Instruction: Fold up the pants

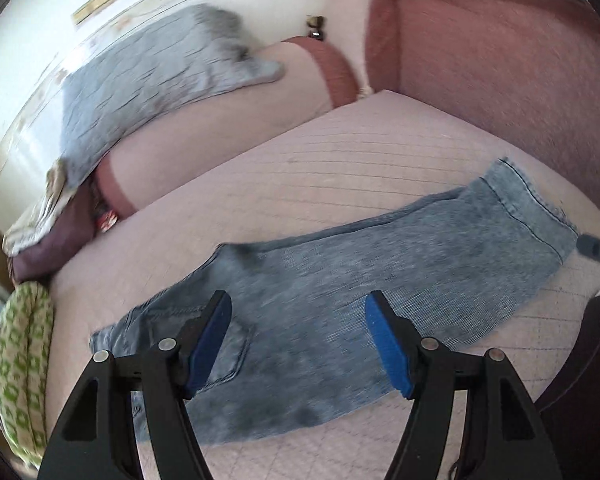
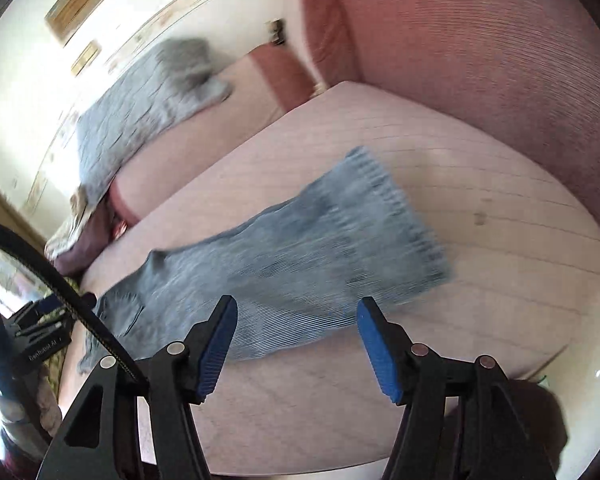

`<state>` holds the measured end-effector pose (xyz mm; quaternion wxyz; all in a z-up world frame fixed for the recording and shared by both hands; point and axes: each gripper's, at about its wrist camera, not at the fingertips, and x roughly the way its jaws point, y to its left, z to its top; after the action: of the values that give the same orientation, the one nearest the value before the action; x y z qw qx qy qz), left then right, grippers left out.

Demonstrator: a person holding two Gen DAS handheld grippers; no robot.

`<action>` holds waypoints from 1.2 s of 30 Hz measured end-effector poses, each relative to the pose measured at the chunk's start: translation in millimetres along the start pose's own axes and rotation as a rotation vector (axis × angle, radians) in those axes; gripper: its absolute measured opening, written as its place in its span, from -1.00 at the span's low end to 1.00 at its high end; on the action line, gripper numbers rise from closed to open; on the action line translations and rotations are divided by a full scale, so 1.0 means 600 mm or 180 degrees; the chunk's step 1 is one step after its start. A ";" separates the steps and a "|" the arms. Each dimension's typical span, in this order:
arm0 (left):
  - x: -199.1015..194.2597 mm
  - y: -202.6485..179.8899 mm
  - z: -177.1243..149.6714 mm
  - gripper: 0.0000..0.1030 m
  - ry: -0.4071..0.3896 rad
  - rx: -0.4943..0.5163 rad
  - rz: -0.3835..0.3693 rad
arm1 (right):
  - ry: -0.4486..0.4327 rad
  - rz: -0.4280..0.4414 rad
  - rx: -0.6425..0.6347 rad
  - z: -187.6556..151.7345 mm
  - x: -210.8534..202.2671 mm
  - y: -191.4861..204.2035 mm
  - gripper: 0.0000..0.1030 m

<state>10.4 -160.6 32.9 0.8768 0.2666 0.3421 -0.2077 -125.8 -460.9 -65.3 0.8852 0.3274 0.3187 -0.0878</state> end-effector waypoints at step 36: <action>0.337 -0.362 0.267 0.63 0.0976 0.0768 -0.1703 | 0.1050 0.0200 0.0362 0.072 0.126 -0.120 0.69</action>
<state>107.6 -462.7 -81.3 0.6916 0.2975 0.5009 -0.4271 -71.2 -539.7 -124.6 0.8033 0.3967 0.4437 -0.0230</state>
